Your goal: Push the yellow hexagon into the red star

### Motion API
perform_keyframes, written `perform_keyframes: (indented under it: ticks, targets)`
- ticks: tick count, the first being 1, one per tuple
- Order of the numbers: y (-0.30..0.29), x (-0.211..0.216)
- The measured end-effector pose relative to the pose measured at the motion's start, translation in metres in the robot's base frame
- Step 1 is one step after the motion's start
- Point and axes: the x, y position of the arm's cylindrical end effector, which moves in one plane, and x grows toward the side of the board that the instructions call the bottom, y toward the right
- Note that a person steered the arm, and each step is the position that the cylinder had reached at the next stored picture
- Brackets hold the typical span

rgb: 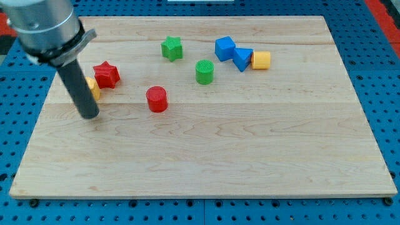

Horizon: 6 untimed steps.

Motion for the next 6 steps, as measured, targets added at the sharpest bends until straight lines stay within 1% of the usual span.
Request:
perform_keyframes:
  ticks: [1,2,3,4,6]
  targets:
    - [-0.058,-0.013]
    - [-0.074,-0.035]
    - [-0.045,-0.035]
    - [-0.004,-0.042]
    - [-0.017,-0.042]
